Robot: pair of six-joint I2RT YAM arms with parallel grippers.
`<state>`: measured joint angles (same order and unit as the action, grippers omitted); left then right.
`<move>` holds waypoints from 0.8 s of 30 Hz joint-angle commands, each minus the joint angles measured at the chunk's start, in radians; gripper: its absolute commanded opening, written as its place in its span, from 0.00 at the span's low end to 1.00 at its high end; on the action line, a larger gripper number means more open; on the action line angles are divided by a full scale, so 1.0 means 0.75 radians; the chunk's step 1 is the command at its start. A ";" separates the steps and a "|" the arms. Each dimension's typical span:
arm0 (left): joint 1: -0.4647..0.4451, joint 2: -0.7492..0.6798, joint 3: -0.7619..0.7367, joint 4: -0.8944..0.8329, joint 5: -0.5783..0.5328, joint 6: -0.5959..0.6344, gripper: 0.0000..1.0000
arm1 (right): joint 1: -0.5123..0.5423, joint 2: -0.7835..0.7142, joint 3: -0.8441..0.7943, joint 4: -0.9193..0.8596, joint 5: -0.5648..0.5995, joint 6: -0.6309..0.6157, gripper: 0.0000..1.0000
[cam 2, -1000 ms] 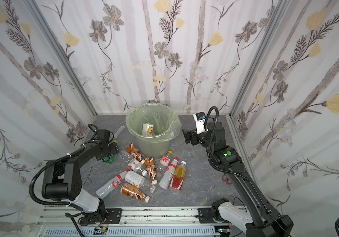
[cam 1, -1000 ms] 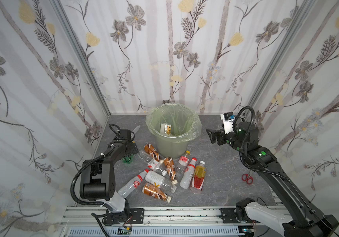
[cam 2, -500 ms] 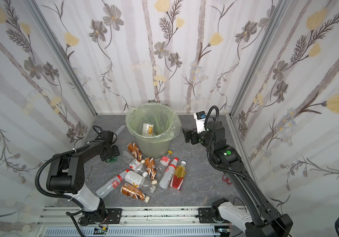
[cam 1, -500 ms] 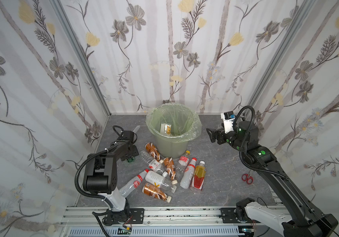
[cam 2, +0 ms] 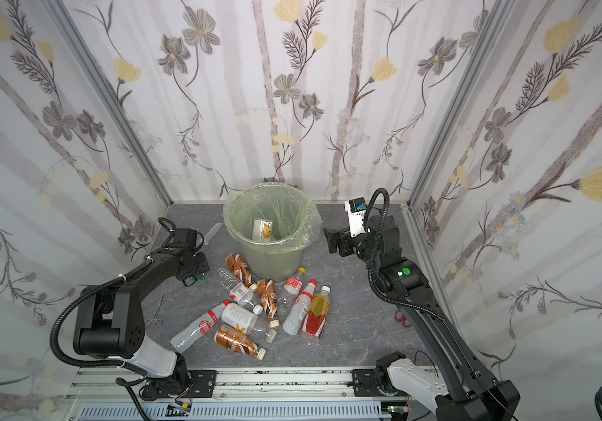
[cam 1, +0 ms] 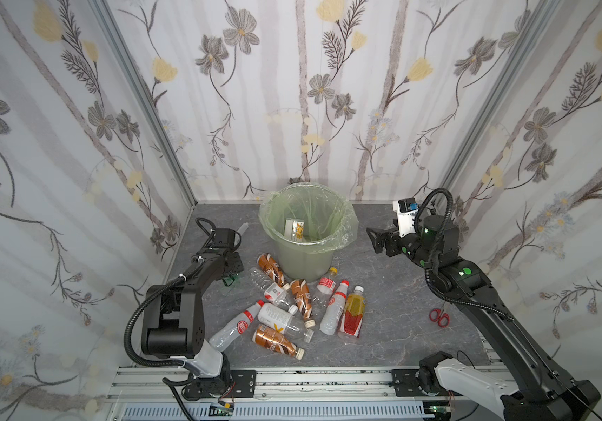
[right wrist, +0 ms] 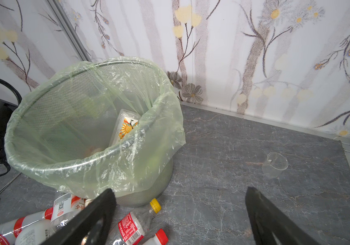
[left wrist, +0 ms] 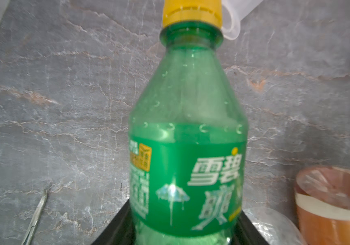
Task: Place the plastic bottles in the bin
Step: 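Grasp the green soda bottle with the left gripper while the right gripper withdraws, then lift the green soda bottle with the left gripper over the bin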
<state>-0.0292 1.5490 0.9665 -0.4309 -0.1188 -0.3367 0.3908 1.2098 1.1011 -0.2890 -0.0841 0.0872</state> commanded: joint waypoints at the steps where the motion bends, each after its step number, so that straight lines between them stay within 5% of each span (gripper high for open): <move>1: 0.000 -0.076 0.025 0.002 0.030 -0.005 0.49 | -0.001 0.005 0.004 0.062 -0.025 0.021 0.96; 10: 0.002 -0.302 0.142 -0.011 0.098 0.014 0.49 | 0.000 -0.017 -0.006 0.056 -0.018 0.018 0.96; 24: -0.142 -0.412 0.619 -0.013 0.481 0.065 0.50 | 0.001 -0.055 -0.086 0.063 -0.021 0.059 0.96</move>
<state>-0.1162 1.2331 1.3907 -0.4438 0.1677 -0.2939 0.3908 1.1725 1.0428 -0.2886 -0.0978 0.1116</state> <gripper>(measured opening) 0.566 0.957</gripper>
